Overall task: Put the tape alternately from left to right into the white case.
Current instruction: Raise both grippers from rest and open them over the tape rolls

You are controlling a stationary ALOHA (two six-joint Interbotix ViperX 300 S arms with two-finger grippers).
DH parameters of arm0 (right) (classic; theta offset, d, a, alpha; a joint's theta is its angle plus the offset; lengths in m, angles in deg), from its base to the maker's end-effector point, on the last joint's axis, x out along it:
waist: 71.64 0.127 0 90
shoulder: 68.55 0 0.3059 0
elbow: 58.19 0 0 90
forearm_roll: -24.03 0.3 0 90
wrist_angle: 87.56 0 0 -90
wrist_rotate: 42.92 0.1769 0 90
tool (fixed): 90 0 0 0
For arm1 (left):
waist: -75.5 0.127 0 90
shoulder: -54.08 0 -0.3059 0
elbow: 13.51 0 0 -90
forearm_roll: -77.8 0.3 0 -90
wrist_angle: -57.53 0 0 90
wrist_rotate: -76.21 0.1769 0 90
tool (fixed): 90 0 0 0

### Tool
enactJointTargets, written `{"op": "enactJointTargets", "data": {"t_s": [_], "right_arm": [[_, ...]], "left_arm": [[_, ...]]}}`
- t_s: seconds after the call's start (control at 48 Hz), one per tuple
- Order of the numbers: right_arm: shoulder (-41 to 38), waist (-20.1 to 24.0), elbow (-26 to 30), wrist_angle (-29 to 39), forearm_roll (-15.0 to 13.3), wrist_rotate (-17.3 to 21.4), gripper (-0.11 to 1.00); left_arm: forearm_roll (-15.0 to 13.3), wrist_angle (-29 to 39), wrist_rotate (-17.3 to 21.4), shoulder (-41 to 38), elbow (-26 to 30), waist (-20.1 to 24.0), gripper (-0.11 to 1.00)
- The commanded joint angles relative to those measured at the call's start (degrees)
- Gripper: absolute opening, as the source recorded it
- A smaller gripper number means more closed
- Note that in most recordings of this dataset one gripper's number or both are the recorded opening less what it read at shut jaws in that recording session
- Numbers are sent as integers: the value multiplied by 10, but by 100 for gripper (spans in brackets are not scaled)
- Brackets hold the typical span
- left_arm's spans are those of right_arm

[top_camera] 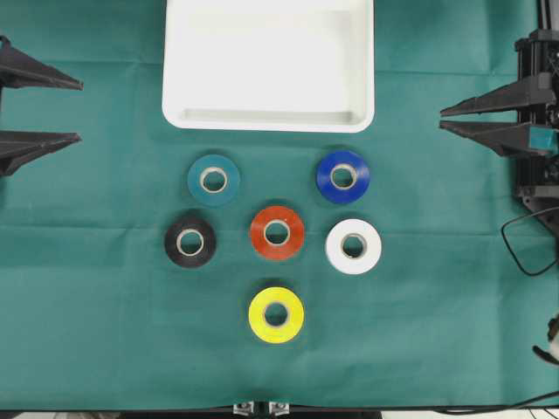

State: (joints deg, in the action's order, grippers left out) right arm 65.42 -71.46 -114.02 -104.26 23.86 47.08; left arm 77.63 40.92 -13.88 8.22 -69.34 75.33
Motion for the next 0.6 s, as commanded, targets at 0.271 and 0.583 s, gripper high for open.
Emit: {"op": "enactJointTargets", "data": {"t_s": [0.271, 0.583], "right_arm": [[-3, -2, 2, 20, 0, 5, -2], [-3, -7, 0, 22, 0, 5, -2]], "left_arm": [[-11, -4, 3, 5, -7, 0, -9], [-12, -4, -1, 0, -17, 0, -10]]}}
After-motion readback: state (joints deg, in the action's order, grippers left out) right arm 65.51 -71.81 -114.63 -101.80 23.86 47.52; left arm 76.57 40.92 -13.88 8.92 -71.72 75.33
